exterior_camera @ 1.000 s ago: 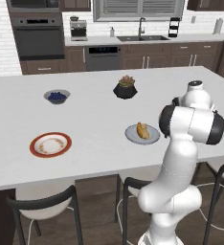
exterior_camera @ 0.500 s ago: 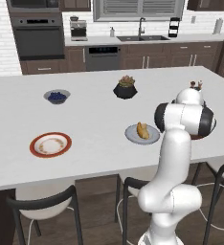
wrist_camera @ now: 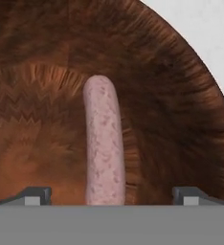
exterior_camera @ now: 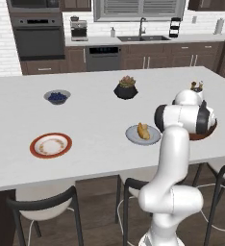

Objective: Place one bun and one sausage from the bowl on each plate.

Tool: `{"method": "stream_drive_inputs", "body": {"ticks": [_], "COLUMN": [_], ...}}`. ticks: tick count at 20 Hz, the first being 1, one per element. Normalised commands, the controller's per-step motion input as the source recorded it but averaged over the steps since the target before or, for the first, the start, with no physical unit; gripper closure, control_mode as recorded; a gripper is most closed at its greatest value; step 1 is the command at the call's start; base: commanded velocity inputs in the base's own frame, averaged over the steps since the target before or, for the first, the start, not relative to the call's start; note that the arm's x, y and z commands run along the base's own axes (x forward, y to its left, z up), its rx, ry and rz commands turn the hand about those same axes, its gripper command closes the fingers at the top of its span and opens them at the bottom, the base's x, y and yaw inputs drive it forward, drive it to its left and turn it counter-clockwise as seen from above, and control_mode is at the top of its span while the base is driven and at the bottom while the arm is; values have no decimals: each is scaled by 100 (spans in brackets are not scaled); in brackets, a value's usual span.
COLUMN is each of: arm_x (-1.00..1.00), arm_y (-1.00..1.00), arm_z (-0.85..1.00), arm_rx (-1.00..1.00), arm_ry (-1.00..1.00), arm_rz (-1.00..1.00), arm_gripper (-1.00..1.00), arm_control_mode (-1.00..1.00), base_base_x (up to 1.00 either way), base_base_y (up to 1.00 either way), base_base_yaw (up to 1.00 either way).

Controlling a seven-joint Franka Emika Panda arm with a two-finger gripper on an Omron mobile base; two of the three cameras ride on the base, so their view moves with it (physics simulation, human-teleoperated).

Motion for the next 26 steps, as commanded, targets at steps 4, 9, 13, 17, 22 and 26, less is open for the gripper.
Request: {"method": "stream_drive_inputs", "body": {"ticks": [4,9,13,17,22,26], "arm_x": [29,-9,6,28,12,-21], "arm_y": [0,-44,-11,0,0,1], "arm_z": [-24,-45,-53,-65,-35,-69], "arm_rx": [0,0,0,-1,-1,-10], "arm_ry": [0,1,0,0,-7,-2], "arm_rz": [0,0,0,0,0,0], "arm_gripper": [-100,-100,-100,100,100,100], "arm_control_mode": [-100,-100,-100,-100,-100,-100], "base_base_x": [0,0,0,0,0,0], "base_base_y": [0,0,0,0,0,0], "base_base_yaw": [0,0,0,0,0,0]}}
